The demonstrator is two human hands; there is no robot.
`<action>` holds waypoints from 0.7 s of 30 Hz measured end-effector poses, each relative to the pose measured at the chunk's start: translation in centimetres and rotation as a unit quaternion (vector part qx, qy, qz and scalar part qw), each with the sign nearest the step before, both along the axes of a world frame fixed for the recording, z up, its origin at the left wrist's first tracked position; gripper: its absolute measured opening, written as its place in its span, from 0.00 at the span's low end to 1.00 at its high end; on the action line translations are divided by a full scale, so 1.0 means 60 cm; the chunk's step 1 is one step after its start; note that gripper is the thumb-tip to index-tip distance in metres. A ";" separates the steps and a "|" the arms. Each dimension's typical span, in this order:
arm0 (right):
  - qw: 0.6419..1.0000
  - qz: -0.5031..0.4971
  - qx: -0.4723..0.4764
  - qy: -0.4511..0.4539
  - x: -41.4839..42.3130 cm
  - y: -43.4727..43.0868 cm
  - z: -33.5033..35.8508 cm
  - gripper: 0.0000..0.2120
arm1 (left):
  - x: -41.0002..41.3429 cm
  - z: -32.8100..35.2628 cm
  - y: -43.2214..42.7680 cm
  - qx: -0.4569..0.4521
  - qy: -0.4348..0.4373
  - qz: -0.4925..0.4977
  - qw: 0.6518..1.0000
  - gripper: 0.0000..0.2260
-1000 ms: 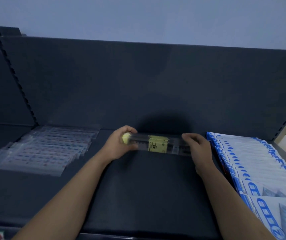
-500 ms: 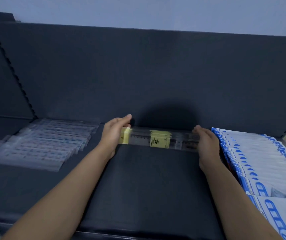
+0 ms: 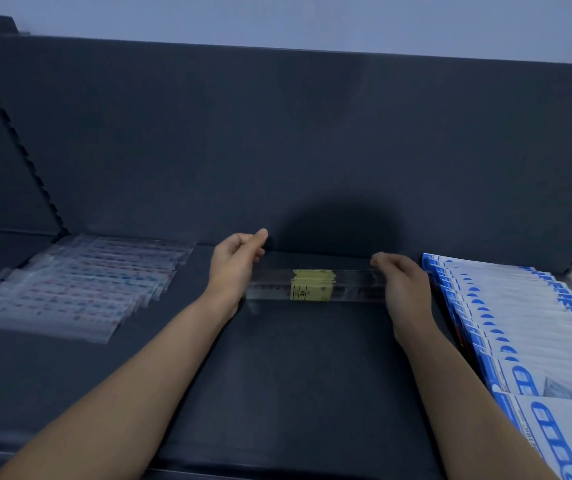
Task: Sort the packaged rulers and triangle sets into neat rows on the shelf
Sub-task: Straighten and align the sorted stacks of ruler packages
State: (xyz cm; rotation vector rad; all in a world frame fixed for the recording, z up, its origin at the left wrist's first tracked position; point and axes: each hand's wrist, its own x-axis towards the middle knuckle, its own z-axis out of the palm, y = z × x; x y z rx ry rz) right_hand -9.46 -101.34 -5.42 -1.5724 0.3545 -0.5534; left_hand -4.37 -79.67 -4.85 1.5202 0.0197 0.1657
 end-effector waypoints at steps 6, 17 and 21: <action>0.964 -0.015 -0.264 0.038 -0.001 -0.002 -0.013 0.13 | 0.005 -0.011 0.030 0.213 -0.084 -0.124 0.965 0.20; 0.998 0.036 -0.051 0.025 -0.009 -0.007 0.004 0.06 | 0.023 -0.016 0.052 0.332 -0.104 -0.107 0.931 0.17; 0.956 0.142 -0.252 0.048 -0.023 -0.019 0.001 0.20 | 0.024 -0.018 0.047 0.334 -0.109 -0.100 0.931 0.17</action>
